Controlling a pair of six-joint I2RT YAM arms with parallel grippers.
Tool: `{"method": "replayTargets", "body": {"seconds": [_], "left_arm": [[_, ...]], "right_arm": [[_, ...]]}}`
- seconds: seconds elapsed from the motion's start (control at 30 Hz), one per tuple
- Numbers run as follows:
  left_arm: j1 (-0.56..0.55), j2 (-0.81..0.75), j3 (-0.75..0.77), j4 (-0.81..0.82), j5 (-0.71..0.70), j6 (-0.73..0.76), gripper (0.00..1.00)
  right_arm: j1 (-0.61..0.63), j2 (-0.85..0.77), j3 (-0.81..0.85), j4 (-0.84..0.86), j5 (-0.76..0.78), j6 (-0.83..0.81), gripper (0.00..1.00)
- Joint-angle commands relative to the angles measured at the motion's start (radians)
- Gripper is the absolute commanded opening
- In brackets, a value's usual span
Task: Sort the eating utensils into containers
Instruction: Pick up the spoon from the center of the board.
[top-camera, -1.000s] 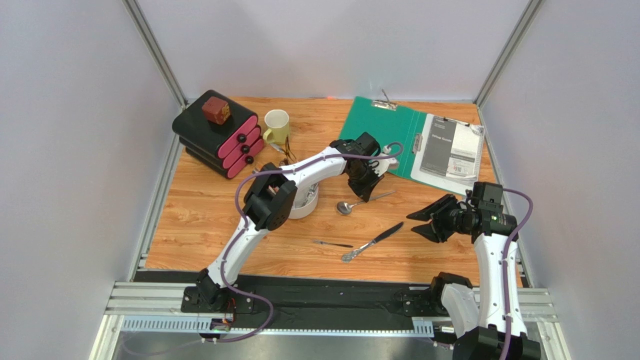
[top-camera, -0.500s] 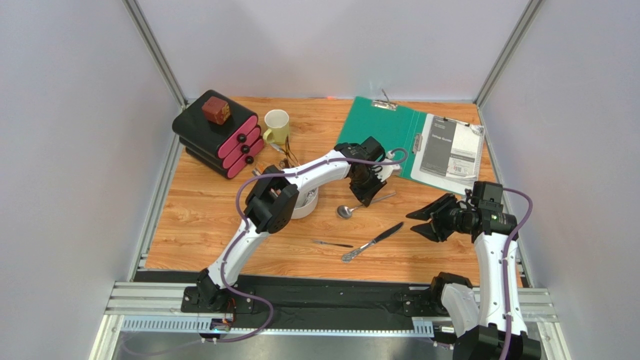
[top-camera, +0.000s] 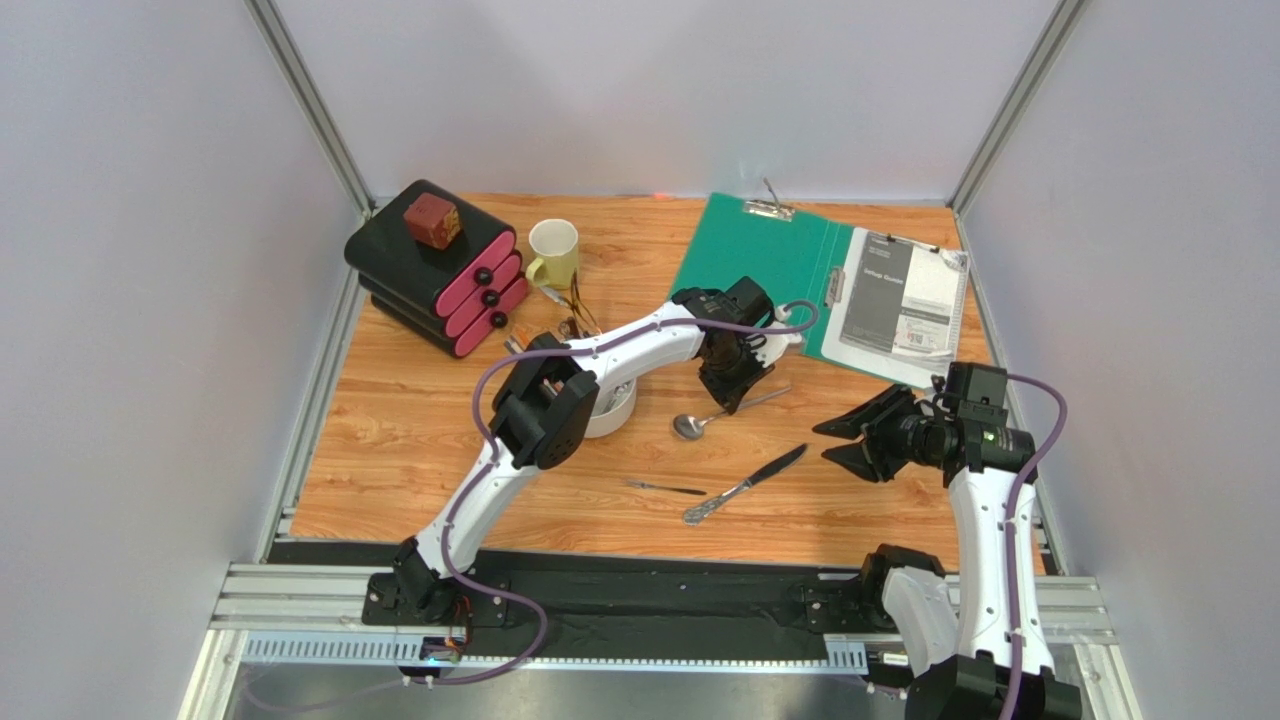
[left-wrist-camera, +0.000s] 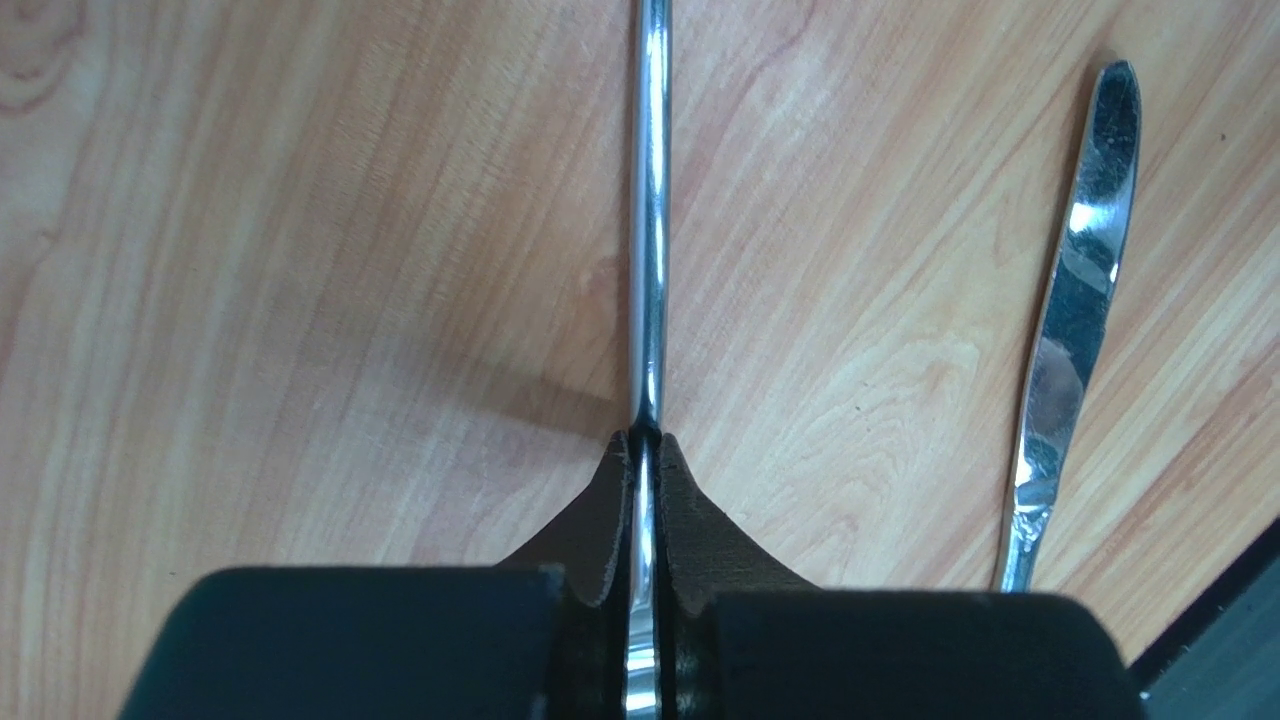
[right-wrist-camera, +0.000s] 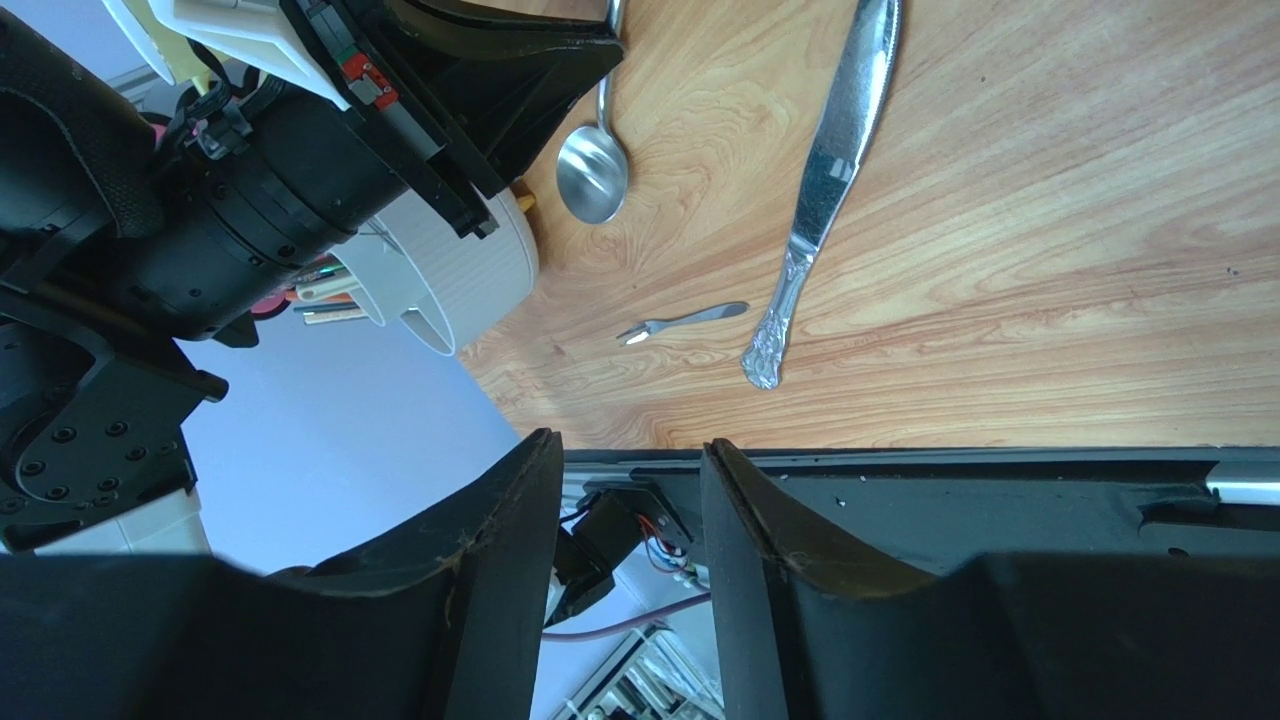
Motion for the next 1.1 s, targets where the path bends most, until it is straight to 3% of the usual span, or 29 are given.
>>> {"method": "replayTargets", "body": {"seconds": [0.0,0.23,0.43,0.53,0.77,0.87,1.07], "left_arm": [[-0.012,-0.019,0.036,-0.098,0.056,-0.018,0.00],[0.005,-0.211,-0.015,0.025,0.094,-0.121,0.00],[0.091,-0.403,-0.205,0.233,0.113,-0.271,0.00],[0.129,-0.463,-0.236,0.240,0.114,-0.285,0.00],[0.201,-0.751,-0.462,0.378,-0.074,-0.334,0.00],[0.285,-0.825,-0.533,0.416,-0.096,-0.361,0.00],[0.324,-0.958,-0.627,0.445,-0.191,-0.387,0.00]], "right_arm": [[-0.004,-0.029,-0.026,0.025,-0.015,0.019,0.44],[-0.005,-0.032,-0.028,0.024,0.003,0.026,0.44],[-0.005,0.001,-0.011,0.033,-0.030,0.083,0.44],[-0.005,0.018,0.029,0.035,-0.014,0.086,0.44],[-0.005,0.070,0.060,0.074,-0.009,0.135,0.44],[-0.007,0.086,0.058,0.114,-0.006,0.155,0.44],[-0.005,0.124,0.080,0.148,0.006,0.163,0.44]]}}
